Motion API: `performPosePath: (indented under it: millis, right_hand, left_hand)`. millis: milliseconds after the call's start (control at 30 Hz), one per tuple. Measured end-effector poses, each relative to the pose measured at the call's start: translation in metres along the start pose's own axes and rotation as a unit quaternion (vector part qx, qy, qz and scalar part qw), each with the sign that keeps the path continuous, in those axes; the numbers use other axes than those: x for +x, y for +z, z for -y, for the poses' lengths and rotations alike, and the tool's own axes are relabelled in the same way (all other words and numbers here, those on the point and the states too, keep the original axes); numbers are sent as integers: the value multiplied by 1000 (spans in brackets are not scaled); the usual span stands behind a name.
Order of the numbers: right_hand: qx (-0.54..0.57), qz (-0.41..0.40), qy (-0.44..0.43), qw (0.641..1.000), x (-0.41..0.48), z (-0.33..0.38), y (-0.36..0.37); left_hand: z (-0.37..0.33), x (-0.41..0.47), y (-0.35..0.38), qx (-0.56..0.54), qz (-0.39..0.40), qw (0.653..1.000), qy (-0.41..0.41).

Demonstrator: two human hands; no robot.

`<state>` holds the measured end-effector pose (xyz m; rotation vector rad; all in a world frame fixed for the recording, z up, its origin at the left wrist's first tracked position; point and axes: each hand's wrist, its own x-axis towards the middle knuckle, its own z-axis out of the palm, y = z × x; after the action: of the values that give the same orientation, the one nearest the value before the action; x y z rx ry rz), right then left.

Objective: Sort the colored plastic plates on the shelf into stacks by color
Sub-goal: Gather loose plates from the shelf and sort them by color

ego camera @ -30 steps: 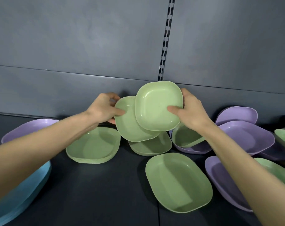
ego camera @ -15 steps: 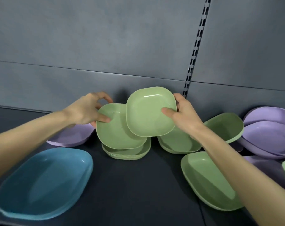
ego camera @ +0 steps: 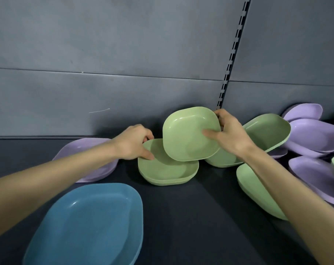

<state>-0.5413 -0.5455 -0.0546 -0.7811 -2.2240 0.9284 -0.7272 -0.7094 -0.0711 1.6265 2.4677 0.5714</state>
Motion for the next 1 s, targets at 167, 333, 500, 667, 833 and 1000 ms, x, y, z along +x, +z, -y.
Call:
performPosePath:
  millis: [167, 333, 500, 667, 833, 1000]
  right_hand:
    - [1, 8, 2, 1000, 5, 3, 5]
    - [65, 67, 13, 996, 5, 14, 20]
    - [12, 139, -27, 990, -2, 15, 37]
    - [-190, 131, -82, 970, -3, 13, 41]
    - [-219, 167, -80, 958, 1, 9, 38]
    - [-203, 221, -103, 949, 2, 10, 39]
  left_hand:
    - [5, -7, -7, -49, 5, 999, 13]
    - [-4, -9, -19, -289, -11, 957, -18]
    - [2, -10, -13, -200, -71, 977, 21]
    - [-2, -14, -9, -124, -74, 989, 17]
    - [-3, -10, 2, -41, -62, 997, 6]
    - [-3, -12, 6, -15, 1, 1000, -18]
